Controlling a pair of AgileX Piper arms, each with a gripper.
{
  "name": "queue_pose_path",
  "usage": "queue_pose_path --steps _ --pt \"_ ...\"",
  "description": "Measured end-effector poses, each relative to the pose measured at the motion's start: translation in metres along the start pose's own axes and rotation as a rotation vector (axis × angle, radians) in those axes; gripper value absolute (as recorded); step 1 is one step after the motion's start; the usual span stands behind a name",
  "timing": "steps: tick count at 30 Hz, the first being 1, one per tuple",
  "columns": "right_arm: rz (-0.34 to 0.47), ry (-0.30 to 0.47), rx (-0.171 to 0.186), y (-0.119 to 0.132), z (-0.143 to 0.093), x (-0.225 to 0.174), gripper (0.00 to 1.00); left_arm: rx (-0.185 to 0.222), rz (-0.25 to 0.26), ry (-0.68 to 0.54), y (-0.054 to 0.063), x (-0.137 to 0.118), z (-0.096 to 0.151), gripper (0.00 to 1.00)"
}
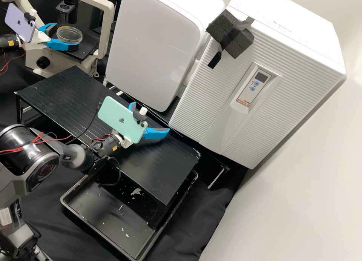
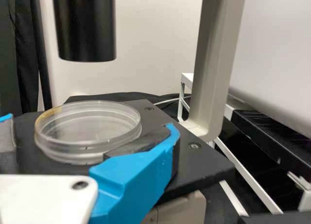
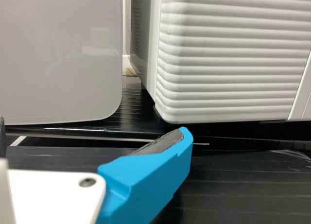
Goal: Place the petri dish on the microscope
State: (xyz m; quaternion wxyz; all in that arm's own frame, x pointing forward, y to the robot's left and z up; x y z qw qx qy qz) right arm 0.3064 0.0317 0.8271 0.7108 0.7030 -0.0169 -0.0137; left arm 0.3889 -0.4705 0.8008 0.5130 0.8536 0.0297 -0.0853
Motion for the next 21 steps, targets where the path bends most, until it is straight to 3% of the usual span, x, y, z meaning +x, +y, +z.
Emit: queue_pose_path --steps 6,11,16,18,21 --pt "0.000 0.000 0.000 0.000 0.000 0.000 1.00 0.016 0.003 0.034 0.001 -0.036 0.002 1.00" --pt "0.000 0.000 0.000 0.000 0.000 0.000 1.00 0.015 0.043 0.049 -0.002 -0.070 0.010 1.00" --pt "0.000 0.000 0.000 0.000 0.000 0.000 1.00 0.085 0.150 0.051 -0.013 -0.098 0.028 1.00" --pt "0.000 0.000 0.000 0.000 0.000 0.000 1.00 0.087 0.198 0.057 -0.019 -0.107 0.033 1.00" --pt "0.000 0.000 0.000 0.000 0.000 0.000 1.00 0.070 0.221 0.056 -0.027 -0.117 0.038 1.00"
